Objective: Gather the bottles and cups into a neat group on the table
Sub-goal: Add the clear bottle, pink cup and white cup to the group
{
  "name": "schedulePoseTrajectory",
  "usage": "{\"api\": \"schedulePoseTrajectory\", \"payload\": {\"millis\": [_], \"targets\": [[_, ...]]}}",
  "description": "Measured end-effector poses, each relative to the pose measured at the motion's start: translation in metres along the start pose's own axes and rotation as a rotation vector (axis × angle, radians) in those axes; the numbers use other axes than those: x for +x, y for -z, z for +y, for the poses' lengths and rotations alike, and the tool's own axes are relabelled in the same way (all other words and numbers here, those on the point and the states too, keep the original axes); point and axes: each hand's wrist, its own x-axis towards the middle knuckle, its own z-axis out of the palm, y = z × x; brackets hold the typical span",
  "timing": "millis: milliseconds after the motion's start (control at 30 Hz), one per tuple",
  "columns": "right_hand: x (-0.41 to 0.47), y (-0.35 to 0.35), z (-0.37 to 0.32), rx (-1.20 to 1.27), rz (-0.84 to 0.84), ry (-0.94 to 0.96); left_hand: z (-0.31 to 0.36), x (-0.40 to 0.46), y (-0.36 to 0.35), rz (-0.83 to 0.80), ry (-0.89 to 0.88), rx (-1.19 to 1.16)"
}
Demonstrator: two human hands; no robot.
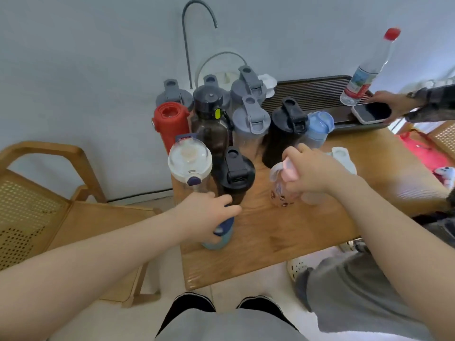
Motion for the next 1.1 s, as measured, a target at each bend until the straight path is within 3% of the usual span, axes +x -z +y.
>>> {"api": "schedulePoseTrajectory", "payload": {"millis": [233, 467, 567, 667, 833, 1100], "targets": [[0.034, -0.001, 0.035, -0.142, -0.008, 0.138, 0.041, 0.041, 0.044, 0.123, 0.082, -0.046], [0.039, -0.002, 0.065, -0.149, -0.013, 0.243, 0.066, 0.093, 0.054, 0.135, 0.186, 0.063], [0.026, 0.002, 0.078, -0.096, 0.103, 0.271, 0.071, 0.107, 0.050, 0.115, 0.244, 0.064], [0.008, 0.002, 0.102, -0.007, 0.271, 0.252, 0.075, 0.119, 0.044, 0.075, 0.297, 0.080], [-0.009, -0.019, 0.129, -0.054, 0.010, 0.138, 0.073, 0.133, 0.041, 0.071, 0.387, 0.087], [-0.003, -0.019, 0.146, -0.054, 0.093, 0.033, 0.064, 0.145, 0.043, 0.095, 0.439, 0.131]]}}
